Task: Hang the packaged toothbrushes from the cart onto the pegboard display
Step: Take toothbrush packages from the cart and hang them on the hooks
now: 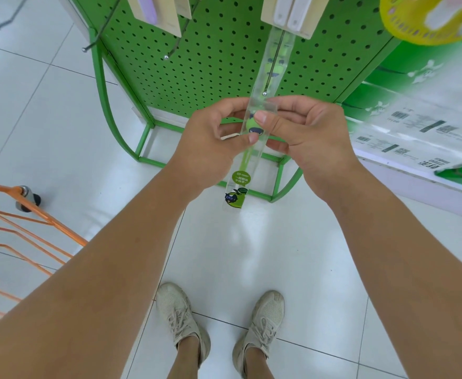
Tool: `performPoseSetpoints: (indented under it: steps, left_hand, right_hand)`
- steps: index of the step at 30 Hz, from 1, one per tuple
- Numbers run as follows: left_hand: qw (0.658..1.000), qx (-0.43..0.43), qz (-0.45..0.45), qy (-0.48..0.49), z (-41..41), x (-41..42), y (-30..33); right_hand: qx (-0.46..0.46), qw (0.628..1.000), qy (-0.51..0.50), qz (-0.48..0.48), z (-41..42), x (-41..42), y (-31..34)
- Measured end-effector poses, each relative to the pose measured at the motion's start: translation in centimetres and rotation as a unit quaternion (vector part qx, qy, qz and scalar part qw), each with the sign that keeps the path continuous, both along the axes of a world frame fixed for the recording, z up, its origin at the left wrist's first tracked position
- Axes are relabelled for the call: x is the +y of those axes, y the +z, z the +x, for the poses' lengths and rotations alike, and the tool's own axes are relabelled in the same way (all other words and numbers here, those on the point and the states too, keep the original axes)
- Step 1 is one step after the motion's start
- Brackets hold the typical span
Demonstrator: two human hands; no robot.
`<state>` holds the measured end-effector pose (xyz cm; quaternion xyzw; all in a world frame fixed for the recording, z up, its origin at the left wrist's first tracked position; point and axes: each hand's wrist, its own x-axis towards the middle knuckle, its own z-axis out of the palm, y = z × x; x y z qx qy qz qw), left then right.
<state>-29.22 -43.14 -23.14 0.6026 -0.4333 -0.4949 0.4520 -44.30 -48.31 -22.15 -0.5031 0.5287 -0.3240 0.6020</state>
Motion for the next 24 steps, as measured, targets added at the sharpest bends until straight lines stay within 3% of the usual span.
performPoseSetpoints:
  steps: [4, 14, 19, 24]
  left_hand:
    - [0.998, -0.033, 0.017, 0.040, 0.4, -0.9, -0.4]
    - [0.990, -0.068, 0.064, 0.109, 1.3, 0.3, -0.3]
    - [0.983, -0.046, 0.117, 0.132, 2.6, 3.9, 2.2]
    - [0.972, -0.021, 0.175, 0.156, 5.4, 12.0, 12.0]
  right_hand:
    - [0.003, 0.999, -0.034, -0.002, 0.5, -1.7, -0.7]
    - [0.185, 0.972, -0.075, -0.126, 1.9, -5.9, -2.0]
    - [0.222, 0.971, -0.055, 0.068, 0.7, -2.2, -0.9]
    - [0.174, 0.957, 0.040, 0.230, 3.0, 8.3, 7.4]
